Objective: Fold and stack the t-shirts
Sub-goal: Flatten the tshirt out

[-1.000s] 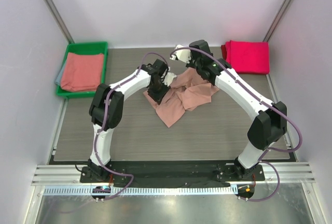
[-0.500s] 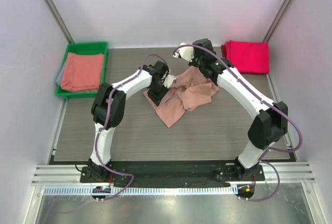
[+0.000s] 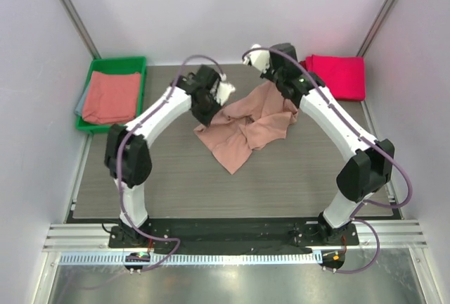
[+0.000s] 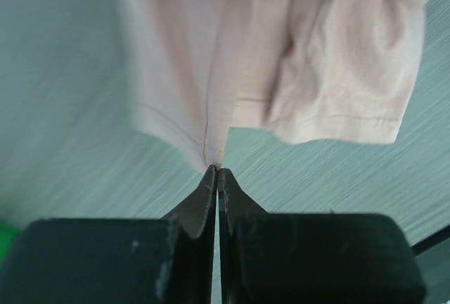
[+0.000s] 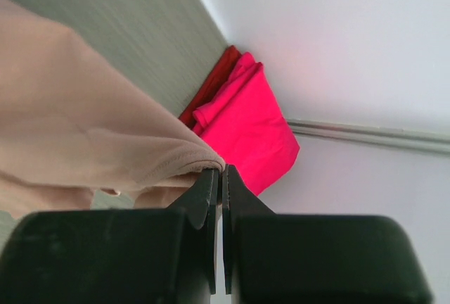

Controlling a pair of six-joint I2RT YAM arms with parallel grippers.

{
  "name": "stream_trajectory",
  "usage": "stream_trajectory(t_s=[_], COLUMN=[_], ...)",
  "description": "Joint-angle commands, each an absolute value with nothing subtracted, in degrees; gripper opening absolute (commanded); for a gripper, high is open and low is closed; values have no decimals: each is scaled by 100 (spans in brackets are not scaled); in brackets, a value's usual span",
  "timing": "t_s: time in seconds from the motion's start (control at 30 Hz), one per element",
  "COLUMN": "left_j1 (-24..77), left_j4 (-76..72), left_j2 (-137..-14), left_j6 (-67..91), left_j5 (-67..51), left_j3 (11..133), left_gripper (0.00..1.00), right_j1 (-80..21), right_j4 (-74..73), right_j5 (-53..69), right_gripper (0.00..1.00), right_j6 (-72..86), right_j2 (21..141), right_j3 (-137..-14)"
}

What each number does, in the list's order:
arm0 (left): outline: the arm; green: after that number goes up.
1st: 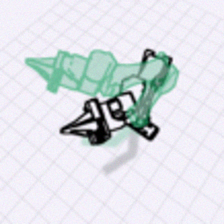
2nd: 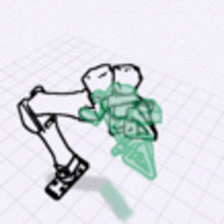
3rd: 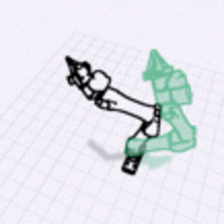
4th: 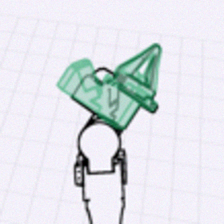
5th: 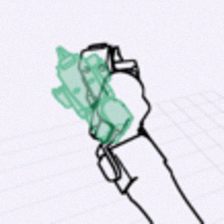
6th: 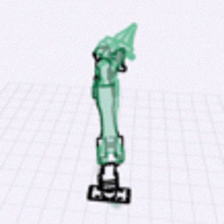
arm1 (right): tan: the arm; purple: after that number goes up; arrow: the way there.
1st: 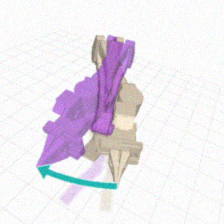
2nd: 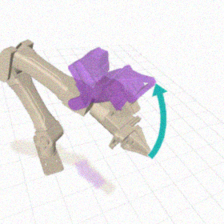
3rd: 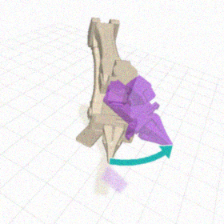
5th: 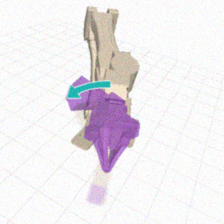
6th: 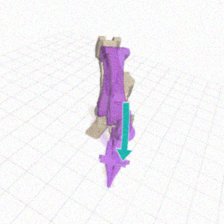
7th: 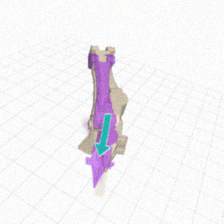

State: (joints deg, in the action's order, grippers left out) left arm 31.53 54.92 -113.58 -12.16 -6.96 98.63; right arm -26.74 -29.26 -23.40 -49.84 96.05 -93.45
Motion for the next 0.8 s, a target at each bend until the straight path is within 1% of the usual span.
stream_trajectory(t_s=[0.0, 0.13, 0.27, 0.33, 0.4, 0.53, 0.57, 0.67, 0.77], left_j1=[2805, 2304, 2066, 2030, 2030, 2030, 2030, 2022, 2030], left_j4=[5835, 6152, 6179, 6100, 5986, 5574, 5529, 5458, 5388], left_j2=[-10074, -9563, -9107, -8887, -8457, -7709, -7578, -7374, -7470], left_j6=[-1582, -1740, -1942, -2074, -2153, -2285, -2303, -2408, -2513], left_j5=[-326, -53, 526, 790, 940, 1168, 1204, 1283, 1274], left_j3=[10642, 11257, 12144, 12330, 12375, 12147, 12094, 12137, 12120], left_gripper=[0, 0, 0, 0, 0, 0, 0, 0, 0], right_j1=[-2444, -2277, -2180, -2180, -2180, -2188, -2171, -2136, -2127], right_j4=[-2707, -2742, -2873, -3014, -3111, -3778, -3875, -4148, -4105], right_j5=[-2400, -2136, -1803, -1583, -1425, -459, -422, -308, -299], right_gripper=[1, 1, 1, 1, 1, 1, 1, 1, 1], right_j6=[-4308, -3710, -3156, -2980, -2796, -2489, -2418, -2451, -2680], right_j2=[9387, 9238, 8861, 8606, 8141, 7323, 7182, 6804, 6697], right_j3=[-10106, -10607, -11082, -11118, -11101, -11083, -11092, -10952, -10610])
